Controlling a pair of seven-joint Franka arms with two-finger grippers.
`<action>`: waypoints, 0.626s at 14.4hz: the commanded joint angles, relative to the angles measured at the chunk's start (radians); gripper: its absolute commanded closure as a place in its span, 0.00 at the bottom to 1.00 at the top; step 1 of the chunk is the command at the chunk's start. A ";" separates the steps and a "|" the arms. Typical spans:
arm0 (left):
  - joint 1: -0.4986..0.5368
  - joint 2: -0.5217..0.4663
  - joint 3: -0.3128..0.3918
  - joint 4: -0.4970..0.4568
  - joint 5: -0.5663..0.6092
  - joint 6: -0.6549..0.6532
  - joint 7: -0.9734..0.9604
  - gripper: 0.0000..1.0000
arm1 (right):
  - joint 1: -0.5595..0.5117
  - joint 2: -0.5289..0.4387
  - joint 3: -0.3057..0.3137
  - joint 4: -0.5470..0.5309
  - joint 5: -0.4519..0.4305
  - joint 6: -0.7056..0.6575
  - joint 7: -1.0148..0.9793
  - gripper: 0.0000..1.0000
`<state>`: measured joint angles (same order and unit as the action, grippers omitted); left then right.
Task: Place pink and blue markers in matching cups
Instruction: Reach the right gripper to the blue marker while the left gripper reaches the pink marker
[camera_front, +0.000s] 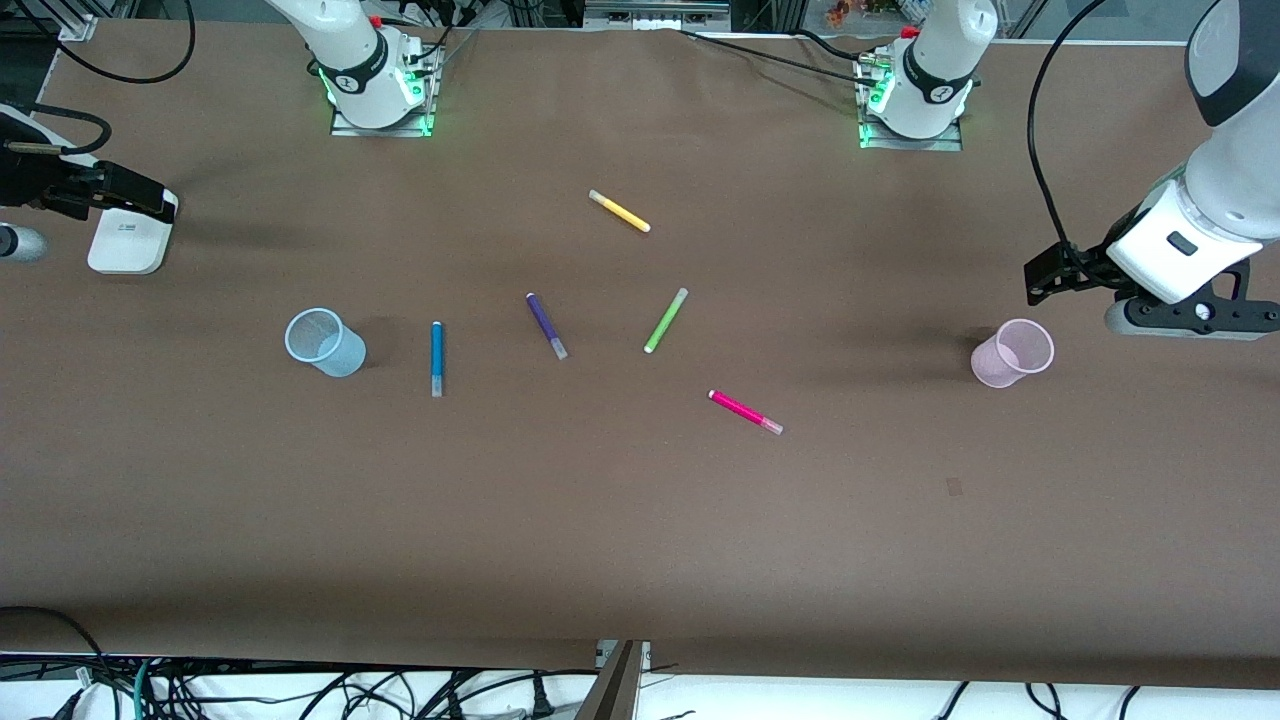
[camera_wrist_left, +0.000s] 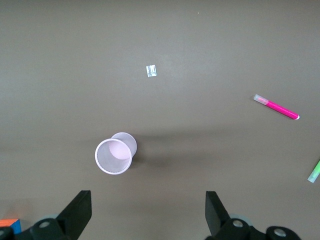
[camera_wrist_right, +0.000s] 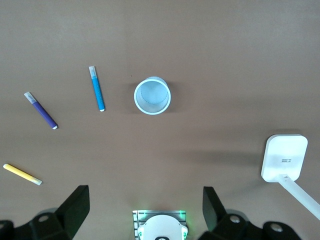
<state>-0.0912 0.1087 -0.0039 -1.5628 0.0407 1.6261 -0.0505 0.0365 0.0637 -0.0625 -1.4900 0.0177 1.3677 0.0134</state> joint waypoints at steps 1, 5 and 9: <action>0.001 0.006 -0.034 0.053 0.024 -0.031 0.014 0.00 | -0.007 -0.001 0.004 0.008 -0.009 -0.004 -0.015 0.00; 0.004 0.006 -0.034 0.053 0.021 -0.037 0.017 0.00 | -0.004 0.011 0.006 0.007 0.004 0.011 -0.010 0.00; 0.001 0.008 -0.034 0.056 0.021 -0.037 0.015 0.00 | 0.051 0.129 0.015 0.005 0.007 0.054 -0.010 0.00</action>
<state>-0.0913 0.1084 -0.0333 -1.5362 0.0407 1.6133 -0.0503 0.0556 0.1190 -0.0515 -1.4946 0.0211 1.4055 0.0131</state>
